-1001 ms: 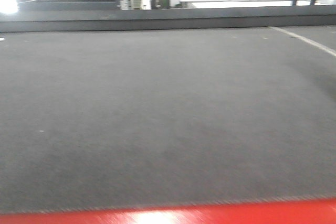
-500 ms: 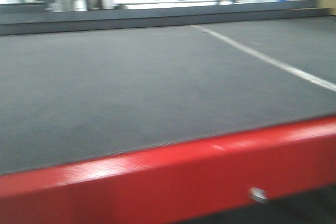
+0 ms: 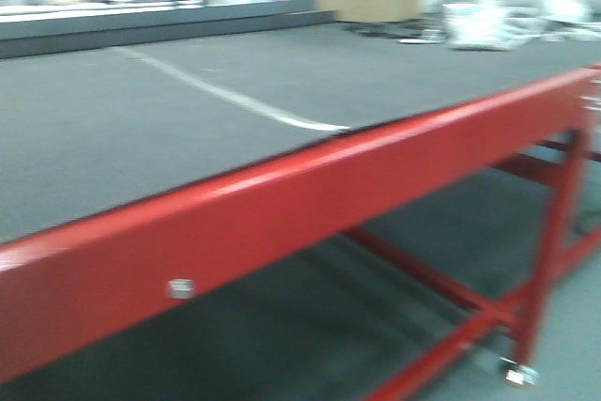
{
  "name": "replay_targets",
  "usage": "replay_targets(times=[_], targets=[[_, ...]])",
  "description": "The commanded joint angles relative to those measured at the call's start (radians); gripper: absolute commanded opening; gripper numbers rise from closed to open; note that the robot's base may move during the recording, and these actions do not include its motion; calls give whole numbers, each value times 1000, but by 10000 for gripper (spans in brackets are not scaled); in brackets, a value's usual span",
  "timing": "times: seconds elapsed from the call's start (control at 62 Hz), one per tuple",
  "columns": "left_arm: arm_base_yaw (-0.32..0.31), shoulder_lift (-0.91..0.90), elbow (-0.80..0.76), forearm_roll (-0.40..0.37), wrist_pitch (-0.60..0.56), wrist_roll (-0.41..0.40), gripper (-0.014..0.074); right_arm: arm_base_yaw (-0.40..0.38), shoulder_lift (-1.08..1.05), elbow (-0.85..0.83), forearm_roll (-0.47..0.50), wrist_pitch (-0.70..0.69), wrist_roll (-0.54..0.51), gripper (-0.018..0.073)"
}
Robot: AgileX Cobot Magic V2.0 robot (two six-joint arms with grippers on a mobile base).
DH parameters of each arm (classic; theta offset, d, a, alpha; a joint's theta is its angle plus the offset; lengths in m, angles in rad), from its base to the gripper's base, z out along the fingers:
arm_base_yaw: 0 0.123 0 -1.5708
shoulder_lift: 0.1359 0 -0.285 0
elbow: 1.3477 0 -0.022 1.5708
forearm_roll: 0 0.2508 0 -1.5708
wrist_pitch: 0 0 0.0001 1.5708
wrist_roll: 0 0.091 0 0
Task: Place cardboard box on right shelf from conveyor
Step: 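Drive to the steel shelf holding the box in the right gripper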
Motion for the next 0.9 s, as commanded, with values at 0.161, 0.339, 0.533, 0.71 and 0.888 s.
replay_targets(times=[0.161, 0.339, 0.533, 0.71, 0.888], targets=[[-2, -8, 10, 1, -86, -5, -116, -6, 4, -32, -12, -103, -7, 51], [-2, -8, 10, 1, -86, -5, -116, -6, 4, -32, -12, -103, -7, 51], [-2, -8, 10, 1, -86, -5, -116, -6, 4, -32, -12, -103, -7, 51], [-2, -8, 10, 1, -86, -5, -116, -6, 4, -32, -12, -103, -7, 51], [-2, -8, 10, 1, -86, -5, -116, -6, 4, -32, -12, -103, -7, 51]])
